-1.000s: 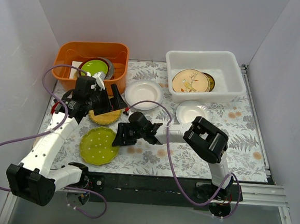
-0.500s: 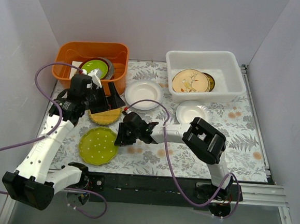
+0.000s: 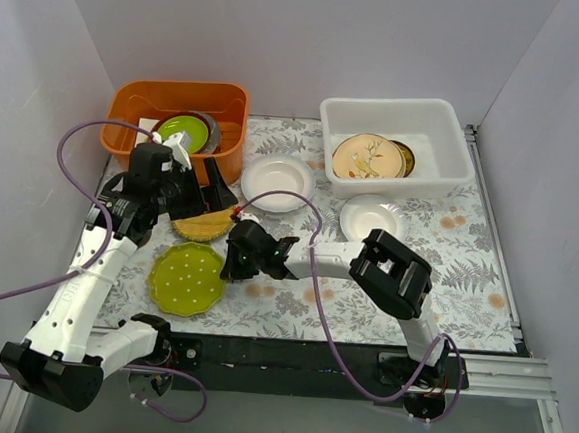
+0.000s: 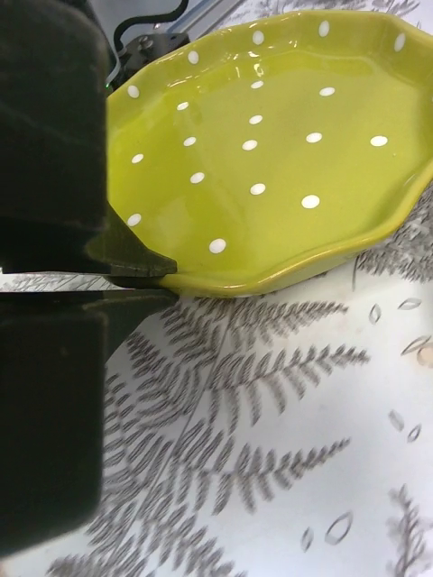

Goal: Place the plates into the plastic bin on the countertop
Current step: Pick up the plate at the center of the board.

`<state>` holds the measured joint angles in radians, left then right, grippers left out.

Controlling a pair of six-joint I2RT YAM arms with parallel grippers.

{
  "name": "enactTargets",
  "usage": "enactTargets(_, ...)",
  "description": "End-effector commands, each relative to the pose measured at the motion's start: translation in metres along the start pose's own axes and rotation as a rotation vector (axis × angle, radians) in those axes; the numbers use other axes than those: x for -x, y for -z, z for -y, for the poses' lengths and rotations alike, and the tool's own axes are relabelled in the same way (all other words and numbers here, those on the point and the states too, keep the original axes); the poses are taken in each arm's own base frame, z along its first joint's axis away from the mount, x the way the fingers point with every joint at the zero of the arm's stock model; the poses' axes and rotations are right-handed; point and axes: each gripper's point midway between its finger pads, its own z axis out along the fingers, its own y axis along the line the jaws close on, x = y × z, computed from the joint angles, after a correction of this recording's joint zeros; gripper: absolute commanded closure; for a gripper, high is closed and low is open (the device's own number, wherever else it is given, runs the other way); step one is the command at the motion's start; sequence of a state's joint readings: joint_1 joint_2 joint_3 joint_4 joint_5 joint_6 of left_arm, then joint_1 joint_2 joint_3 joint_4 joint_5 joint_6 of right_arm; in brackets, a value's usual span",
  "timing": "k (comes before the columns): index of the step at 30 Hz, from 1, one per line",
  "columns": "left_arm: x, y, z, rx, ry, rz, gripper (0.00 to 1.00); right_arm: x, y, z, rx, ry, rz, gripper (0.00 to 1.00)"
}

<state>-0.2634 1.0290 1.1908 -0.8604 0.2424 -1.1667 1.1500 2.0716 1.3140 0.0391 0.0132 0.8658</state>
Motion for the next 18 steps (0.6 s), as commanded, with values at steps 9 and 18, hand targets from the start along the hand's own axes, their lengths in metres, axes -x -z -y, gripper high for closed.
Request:
enactTargets(9,-0.001,0.012,0.002,-0.013,0.002,0.028,0.02,-0.033,0.042,0.076,-0.251,0.093,-0.063,0.99)
enactTargets(18,-0.015,0.007,-0.006,-0.016,0.011,0.014,0.02,-0.014,0.084,0.077,-0.230,0.067,-0.007,0.99)
